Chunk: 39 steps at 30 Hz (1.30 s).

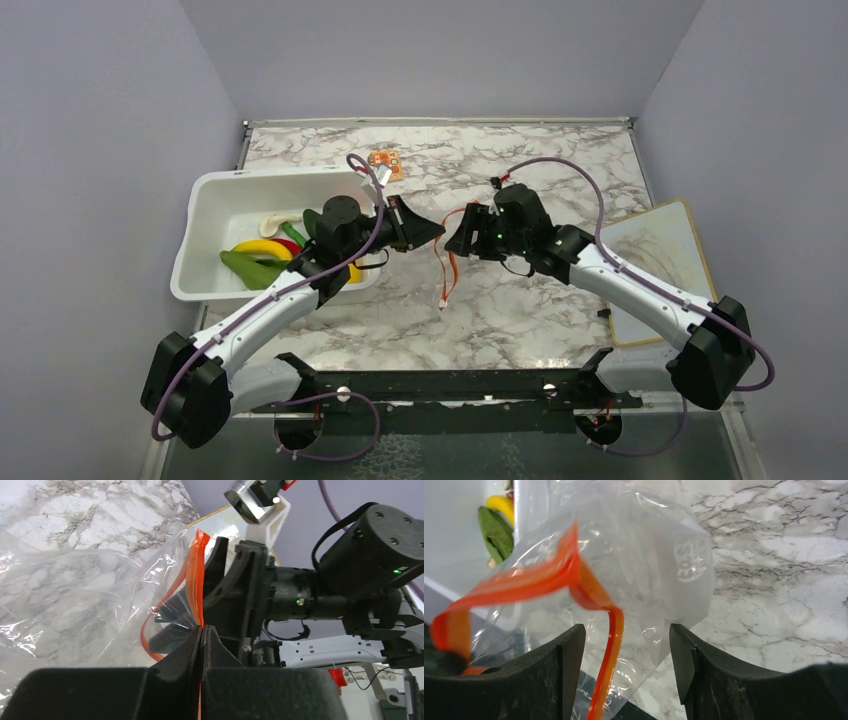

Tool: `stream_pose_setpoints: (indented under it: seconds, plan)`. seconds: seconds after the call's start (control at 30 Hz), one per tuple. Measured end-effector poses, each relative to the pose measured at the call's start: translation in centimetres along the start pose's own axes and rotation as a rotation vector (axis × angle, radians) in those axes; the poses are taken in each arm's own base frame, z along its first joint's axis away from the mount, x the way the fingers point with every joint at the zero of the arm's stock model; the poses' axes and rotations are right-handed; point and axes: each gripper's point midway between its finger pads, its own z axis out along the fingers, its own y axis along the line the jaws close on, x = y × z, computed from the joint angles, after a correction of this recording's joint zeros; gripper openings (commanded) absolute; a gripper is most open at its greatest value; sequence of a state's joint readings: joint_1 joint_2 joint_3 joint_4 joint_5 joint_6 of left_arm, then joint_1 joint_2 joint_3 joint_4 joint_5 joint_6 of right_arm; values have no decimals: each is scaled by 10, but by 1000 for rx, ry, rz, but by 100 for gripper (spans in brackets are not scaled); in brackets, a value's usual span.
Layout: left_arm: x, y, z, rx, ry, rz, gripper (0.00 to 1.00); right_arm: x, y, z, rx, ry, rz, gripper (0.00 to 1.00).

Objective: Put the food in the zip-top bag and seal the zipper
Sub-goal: Open the zipper of the food storage bag at the center of the board.

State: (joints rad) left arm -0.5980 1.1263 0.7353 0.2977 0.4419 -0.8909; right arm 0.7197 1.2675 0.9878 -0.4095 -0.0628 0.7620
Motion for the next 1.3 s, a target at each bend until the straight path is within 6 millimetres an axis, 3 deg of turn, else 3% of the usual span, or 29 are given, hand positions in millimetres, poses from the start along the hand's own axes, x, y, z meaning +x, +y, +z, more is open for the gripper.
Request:
stream_pose_setpoints:
  seconds: [0.2, 0.3, 0.5, 0.67, 0.83, 1.13, 1.3]
  plan:
    - [-1, -4, -3, 19, -17, -33, 0, -7, -17, 19, 104, -45, 2, 52]
    - [1, -3, -4, 18, -18, -38, 0, -18, -22, 26, 157, -87, -17, 41]
    - [1, -3, -4, 19, -22, -40, 0, -35, -45, 26, 290, -173, -67, 2]
    - [2, 2, -4, 8, -28, -30, 0, -50, -46, 9, 305, -242, -120, 1]
    - [4, 15, -4, -30, -41, 0, 0, -58, -26, -15, 188, -300, -150, 1]
    - [12, 42, -4, -131, -22, 61, 0, -31, 27, -33, -136, -190, -207, 1]
    - [14, 63, -10, -248, 4, 105, 0, -21, 33, -48, -194, -143, -256, 1]
